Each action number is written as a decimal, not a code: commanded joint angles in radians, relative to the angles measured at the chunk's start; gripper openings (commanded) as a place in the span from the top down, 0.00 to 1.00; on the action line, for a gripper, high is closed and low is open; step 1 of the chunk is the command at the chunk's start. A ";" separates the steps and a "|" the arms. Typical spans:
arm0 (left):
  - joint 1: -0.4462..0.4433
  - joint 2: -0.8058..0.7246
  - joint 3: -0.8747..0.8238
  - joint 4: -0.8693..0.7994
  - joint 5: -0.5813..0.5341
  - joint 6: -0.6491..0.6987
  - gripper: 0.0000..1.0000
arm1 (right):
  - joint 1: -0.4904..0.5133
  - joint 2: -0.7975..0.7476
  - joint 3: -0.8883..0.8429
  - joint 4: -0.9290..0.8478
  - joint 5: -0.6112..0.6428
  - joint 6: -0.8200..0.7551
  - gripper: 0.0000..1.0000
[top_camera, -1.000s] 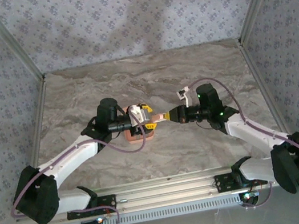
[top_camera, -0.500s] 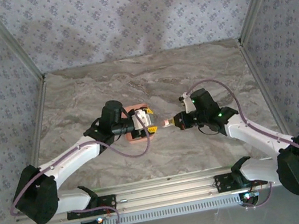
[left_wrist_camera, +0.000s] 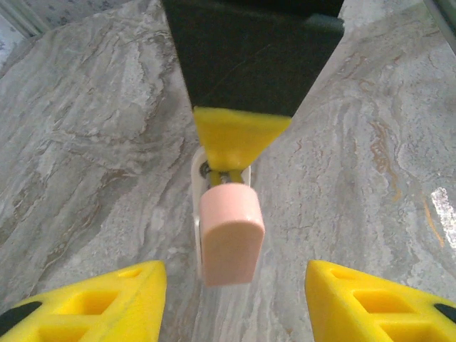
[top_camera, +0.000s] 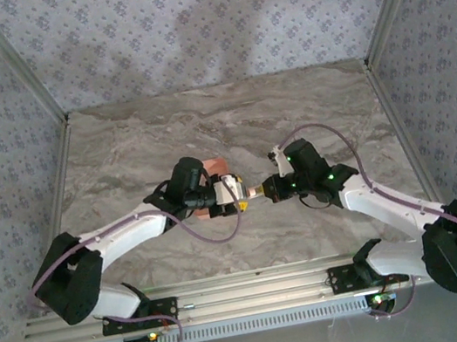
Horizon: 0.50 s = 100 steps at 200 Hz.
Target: Load the staples into the stapler
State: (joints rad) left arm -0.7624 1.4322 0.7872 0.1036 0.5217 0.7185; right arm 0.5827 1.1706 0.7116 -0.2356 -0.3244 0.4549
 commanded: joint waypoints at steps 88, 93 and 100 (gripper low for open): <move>-0.046 0.063 0.075 0.036 -0.008 -0.009 0.61 | 0.016 0.012 0.033 0.032 0.007 0.008 1.00; -0.045 0.063 0.074 0.036 -0.008 -0.008 0.61 | 0.015 0.012 0.033 0.033 0.005 0.007 1.00; -0.045 0.063 0.075 0.037 -0.010 -0.010 0.61 | 0.016 0.012 0.034 0.035 0.003 0.007 1.00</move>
State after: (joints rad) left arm -0.8009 1.4902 0.8291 0.1303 0.5068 0.7136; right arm 0.5919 1.1809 0.7116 -0.2276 -0.3244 0.4553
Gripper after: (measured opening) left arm 0.391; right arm 0.039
